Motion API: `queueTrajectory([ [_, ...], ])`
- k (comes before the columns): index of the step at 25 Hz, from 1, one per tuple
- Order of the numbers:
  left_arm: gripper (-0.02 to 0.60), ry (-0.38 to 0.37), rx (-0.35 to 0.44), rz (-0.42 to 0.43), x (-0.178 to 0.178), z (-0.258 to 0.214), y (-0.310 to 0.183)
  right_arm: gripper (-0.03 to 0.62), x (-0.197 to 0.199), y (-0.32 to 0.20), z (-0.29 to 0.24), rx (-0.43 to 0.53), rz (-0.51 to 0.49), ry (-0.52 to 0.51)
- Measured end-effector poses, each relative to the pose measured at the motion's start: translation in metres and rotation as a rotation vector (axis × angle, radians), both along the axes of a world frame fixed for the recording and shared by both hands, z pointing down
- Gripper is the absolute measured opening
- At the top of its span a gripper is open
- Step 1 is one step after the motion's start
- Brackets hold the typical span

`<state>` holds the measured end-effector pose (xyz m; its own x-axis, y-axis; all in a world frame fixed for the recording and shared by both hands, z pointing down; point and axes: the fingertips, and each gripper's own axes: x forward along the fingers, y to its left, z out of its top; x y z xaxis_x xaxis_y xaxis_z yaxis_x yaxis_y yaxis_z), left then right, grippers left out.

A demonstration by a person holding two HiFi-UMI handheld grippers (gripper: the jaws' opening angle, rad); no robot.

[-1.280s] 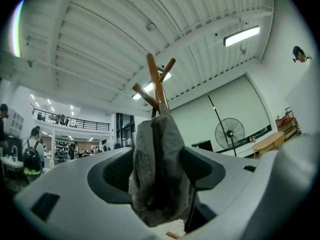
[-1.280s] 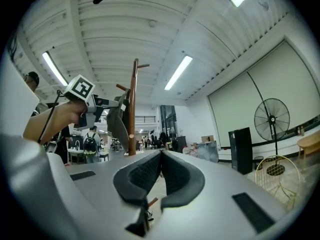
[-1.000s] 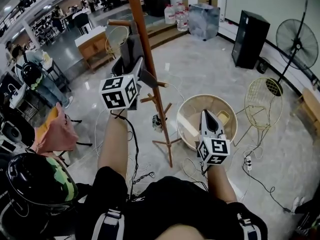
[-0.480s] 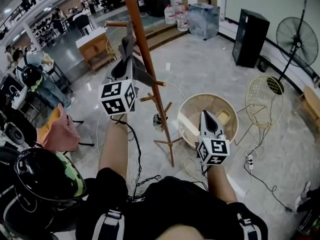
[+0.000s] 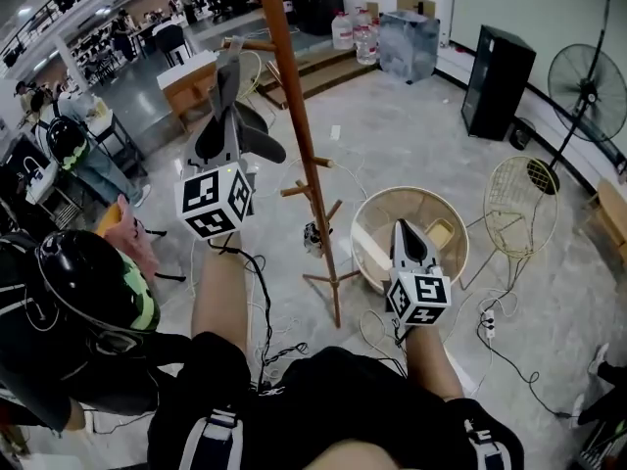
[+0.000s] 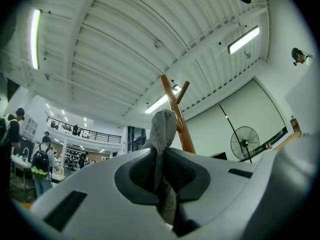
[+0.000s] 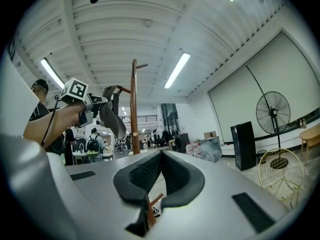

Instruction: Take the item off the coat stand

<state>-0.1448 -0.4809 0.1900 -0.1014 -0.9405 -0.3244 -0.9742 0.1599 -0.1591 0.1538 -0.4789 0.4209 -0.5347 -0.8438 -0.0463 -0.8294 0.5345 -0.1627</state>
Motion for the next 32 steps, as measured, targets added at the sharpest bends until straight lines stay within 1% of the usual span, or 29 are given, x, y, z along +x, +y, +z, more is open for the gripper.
queueTrajectory([
  [6, 0.037, -0.019, 0.030, -0.037, -0.007, 0.002, 0.016, 0.017, -0.014, 0.000, 0.007, -0.007, -0.033, 0.003],
  [9, 0.037, -0.025, 0.041, -0.046, -0.014, -0.007, 0.021, 0.017, -0.024, 0.001, 0.008, -0.005, -0.053, 0.004],
  [14, 0.037, -0.041, 0.084, -0.094, -0.029, -0.026, 0.038, 0.017, -0.037, 0.003, 0.008, -0.004, -0.080, 0.007],
  [17, 0.037, -0.045, 0.089, -0.119, -0.037, -0.028, 0.048, 0.017, -0.042, 0.000, 0.006, 0.001, -0.095, 0.009],
  [20, 0.037, -0.040, 0.080, -0.140, -0.046, -0.019, 0.064, 0.017, -0.052, 0.002, 0.006, 0.003, -0.114, 0.005],
  [24, 0.037, -0.008, 0.030, -0.169, -0.060, 0.014, 0.084, 0.017, -0.071, 0.005, 0.006, 0.005, -0.155, 0.006],
  [28, 0.037, 0.031, -0.075, -0.196, -0.071, 0.067, 0.094, 0.017, -0.089, 0.009, 0.003, 0.024, -0.198, 0.002],
  [32, 0.037, 0.059, -0.156, -0.217, -0.079, 0.117, 0.113, 0.017, -0.107, 0.017, 0.003, 0.033, -0.233, 0.005],
])
